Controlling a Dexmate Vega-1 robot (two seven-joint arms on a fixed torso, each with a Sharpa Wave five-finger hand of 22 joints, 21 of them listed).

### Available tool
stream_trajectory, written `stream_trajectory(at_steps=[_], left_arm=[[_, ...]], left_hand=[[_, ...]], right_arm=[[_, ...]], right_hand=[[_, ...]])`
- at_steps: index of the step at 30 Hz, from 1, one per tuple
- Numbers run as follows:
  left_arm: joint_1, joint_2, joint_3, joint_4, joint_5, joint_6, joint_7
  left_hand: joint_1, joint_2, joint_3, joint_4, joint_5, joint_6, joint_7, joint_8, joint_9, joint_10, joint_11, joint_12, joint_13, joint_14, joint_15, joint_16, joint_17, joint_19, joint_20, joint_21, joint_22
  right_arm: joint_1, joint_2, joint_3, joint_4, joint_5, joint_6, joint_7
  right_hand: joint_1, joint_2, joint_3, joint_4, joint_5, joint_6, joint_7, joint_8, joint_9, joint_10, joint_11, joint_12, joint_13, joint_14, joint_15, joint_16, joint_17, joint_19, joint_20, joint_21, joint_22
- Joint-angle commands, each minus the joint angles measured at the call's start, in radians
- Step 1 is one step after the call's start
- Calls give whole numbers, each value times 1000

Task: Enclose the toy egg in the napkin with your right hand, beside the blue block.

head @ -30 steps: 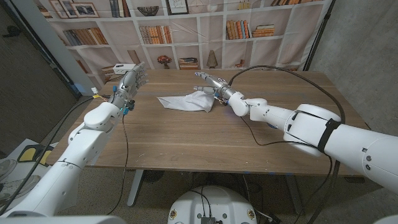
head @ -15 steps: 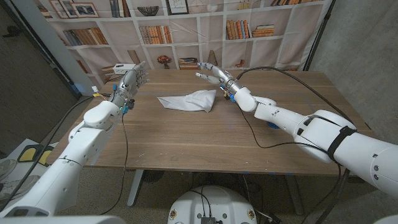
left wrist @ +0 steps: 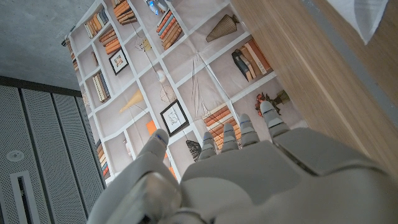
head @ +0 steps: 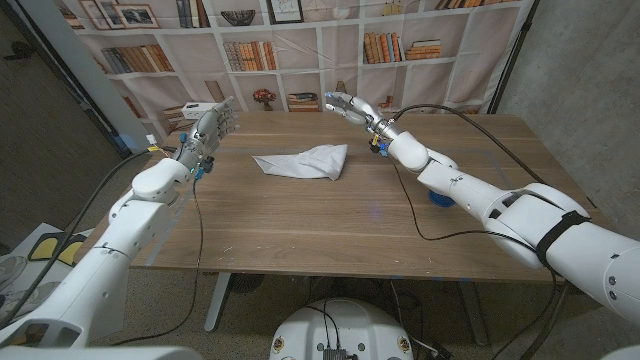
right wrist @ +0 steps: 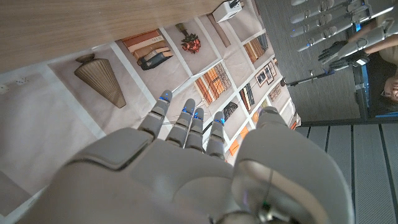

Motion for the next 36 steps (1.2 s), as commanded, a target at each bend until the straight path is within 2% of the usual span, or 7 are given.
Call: stream_trajectory(at_steps=[1,8,12,17,26,33,36], left_arm=[[-48,9,13,76,-16,-23,-49],[-99,7,32,157,-27,-50,-101],[-128,10,44,205,-32,-64,-138],[-141,5,45,241,-42,-91,-152],[-158,-11,42,289,-69,-128,-178],[-183,-13,48,360,-90,-139,-224],[-181,-20,44,379,-102,-139,-222]], left_hand=[[-7,4,8,2,4,3,-5,1,0,2,1,5,3,2,7,1,3,6,4,-6,5],[-7,4,8,2,4,3,-5,1,0,2,1,5,3,1,7,1,3,7,4,-6,5],[-7,4,9,1,4,2,-5,1,0,1,-4,5,3,-2,-1,-1,3,8,4,-6,5],[-8,4,9,1,4,0,-6,0,0,-1,-6,4,3,-4,-3,-1,3,8,4,-7,5],[-8,4,10,1,4,2,-6,1,0,1,-5,5,2,-2,-5,0,3,9,4,-8,5],[-9,4,10,1,4,3,-5,2,0,3,-5,5,2,-1,-6,0,3,10,4,-8,5],[-9,4,11,1,4,3,-5,2,0,3,-4,5,2,-1,-4,0,3,10,4,-9,5]], right_arm=[[-74,-42,143,-101,214,-37,250],[-164,-105,200,-272,235,-167,214],[-205,-125,226,-341,243,-223,182],[-245,-132,259,-389,266,-253,146],[-302,-141,318,-443,308,-288,81],[-363,-149,350,-543,305,-343,-15],[-374,-145,351,-559,304,-346,-31]], right_hand=[[13,0,7,-10,-1,8,8,4,3,1,5,-3,-1,-5,5,-7,-5,0,2,1,0],[19,3,12,-16,-4,16,16,4,2,5,9,-5,-4,-6,5,-10,-12,-2,0,-1,0],[20,4,14,-19,-7,19,20,3,2,8,14,-6,-6,-2,9,-10,-18,-6,-2,-4,-1],[17,3,14,-20,-10,20,21,2,2,8,14,-8,-8,-2,7,-12,-23,-17,0,-9,-1],[8,4,14,-19,-15,32,25,2,2,16,17,-10,-12,8,7,-10,-31,-7,18,-7,-2],[1,3,13,-20,-18,48,33,5,2,23,18,-11,-15,11,4,-11,-38,4,7,-3,-2],[1,3,14,-20,-18,47,34,4,2,23,19,-12,-16,10,4,-12,-40,5,4,-4,-2]])
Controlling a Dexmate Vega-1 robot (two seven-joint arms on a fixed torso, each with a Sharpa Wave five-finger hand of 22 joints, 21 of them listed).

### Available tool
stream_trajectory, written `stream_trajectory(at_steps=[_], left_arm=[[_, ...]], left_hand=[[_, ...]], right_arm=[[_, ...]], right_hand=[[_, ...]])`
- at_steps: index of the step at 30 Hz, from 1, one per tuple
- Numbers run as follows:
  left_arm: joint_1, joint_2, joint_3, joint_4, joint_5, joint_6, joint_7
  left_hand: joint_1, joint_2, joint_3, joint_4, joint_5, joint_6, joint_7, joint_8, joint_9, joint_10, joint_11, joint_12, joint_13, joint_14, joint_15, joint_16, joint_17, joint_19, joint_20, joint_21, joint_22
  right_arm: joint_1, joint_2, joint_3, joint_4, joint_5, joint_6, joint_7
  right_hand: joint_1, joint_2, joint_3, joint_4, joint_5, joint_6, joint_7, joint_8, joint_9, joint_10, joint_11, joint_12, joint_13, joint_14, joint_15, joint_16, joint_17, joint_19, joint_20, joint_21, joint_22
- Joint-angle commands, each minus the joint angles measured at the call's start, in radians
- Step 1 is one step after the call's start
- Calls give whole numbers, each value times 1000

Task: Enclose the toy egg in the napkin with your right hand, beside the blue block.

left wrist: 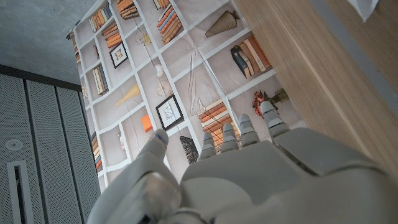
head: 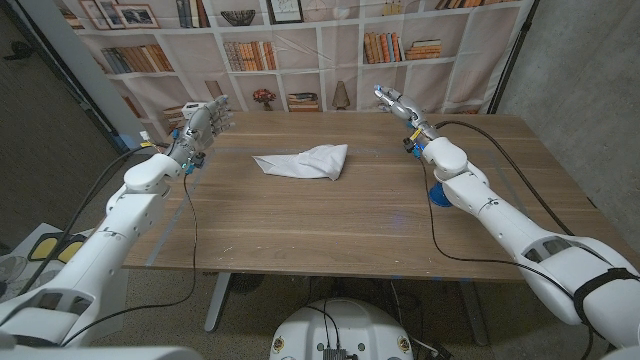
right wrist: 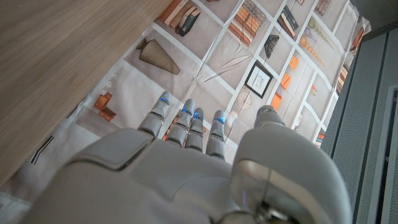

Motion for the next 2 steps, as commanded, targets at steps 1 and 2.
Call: stream_trajectory(at_steps=[1,2], left_arm=[[-29,-14,3,105,-38,-24,-50],[-31,-14,3,113,-41,-26,-57]], left_hand=[[-9,5,11,1,4,4,-5,2,0,4,5,5,2,-1,-4,0,3,7,1,-2,5],[-9,5,11,1,4,4,-5,2,0,3,5,5,2,-1,-4,0,3,7,1,-2,5]], right_arm=[[-84,-7,49,-127,9,-69,-115],[-86,-1,51,-128,13,-65,-119]], right_hand=[[-2,-3,2,-4,-1,6,3,3,1,0,2,-10,2,5,0,-7,-2,8,-8,4,4],[-2,-2,2,-4,-1,6,3,3,1,-1,2,-10,2,4,1,-7,-3,8,-9,4,4]])
